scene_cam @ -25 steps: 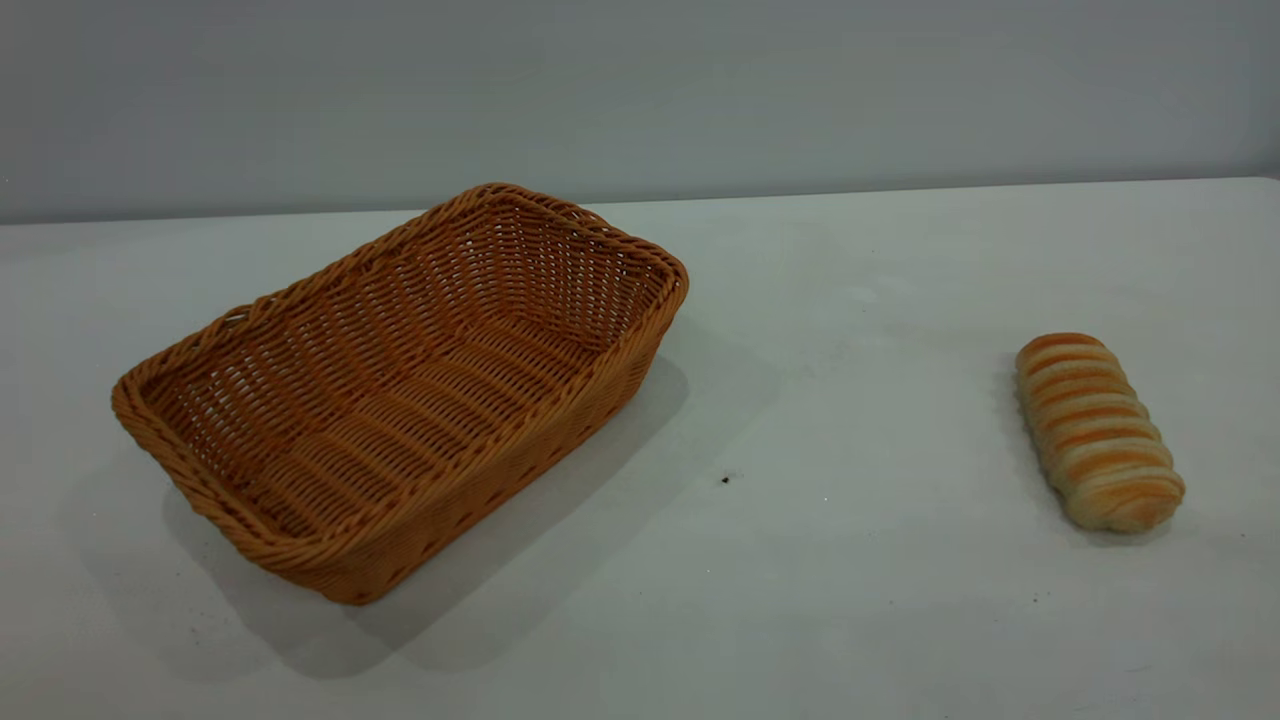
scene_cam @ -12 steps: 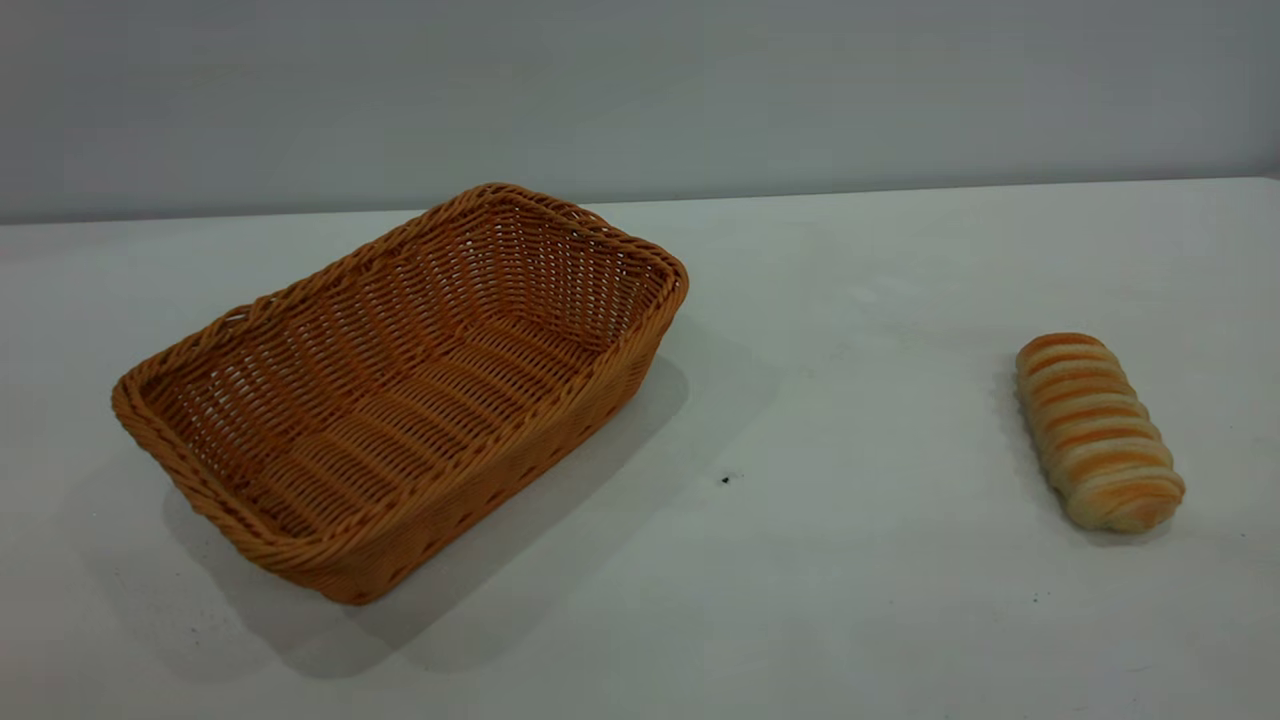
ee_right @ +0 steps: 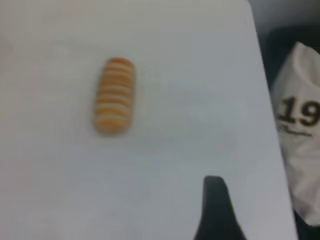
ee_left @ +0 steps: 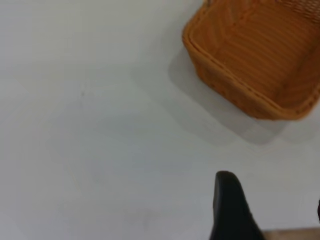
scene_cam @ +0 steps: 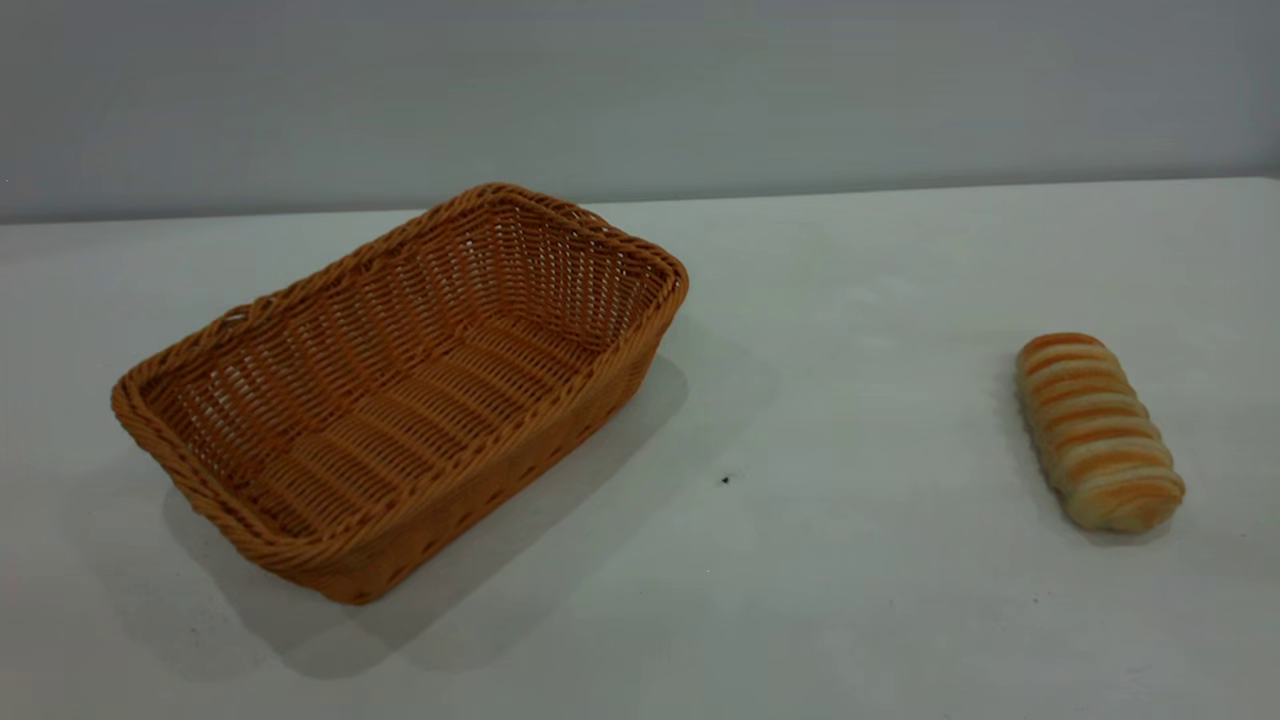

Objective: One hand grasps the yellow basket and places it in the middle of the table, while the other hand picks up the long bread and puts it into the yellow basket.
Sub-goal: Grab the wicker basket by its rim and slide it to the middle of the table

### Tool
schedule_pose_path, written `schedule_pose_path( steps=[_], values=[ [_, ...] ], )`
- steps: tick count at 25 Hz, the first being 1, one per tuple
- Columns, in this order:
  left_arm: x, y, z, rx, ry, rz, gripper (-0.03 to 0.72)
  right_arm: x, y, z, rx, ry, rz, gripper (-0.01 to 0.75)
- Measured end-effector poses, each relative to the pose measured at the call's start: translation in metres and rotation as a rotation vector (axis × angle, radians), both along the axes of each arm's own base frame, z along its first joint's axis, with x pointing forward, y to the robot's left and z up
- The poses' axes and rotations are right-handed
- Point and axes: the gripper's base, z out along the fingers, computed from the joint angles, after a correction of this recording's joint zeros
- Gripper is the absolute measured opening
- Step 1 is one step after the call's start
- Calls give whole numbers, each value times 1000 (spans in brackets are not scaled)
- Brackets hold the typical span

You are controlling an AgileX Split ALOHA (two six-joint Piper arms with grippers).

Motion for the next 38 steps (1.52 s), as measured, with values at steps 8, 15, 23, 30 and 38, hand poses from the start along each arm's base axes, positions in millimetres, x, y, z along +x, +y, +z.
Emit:
schedule_pose_path(
  steps=[8, 15, 23, 30, 38],
  values=[
    [78, -16, -5, -7, -16, -25, 458, 74, 10, -12, -26, 195, -19, 550],
    [131, -27, -41, -27, 116, -9, 458, 119, 19, -36, -6, 278, -25, 550],
    [172, -35, -81, -91, 309, 97, 458, 147, 26, -46, 38, 369, -43, 550],
    [214, -42, -102, -124, 433, 199, 457, 148, 29, -49, 79, 387, -48, 550],
    [256, -52, -124, -140, 626, 277, 456, 147, 31, -49, 107, 394, -40, 550]
  ],
)
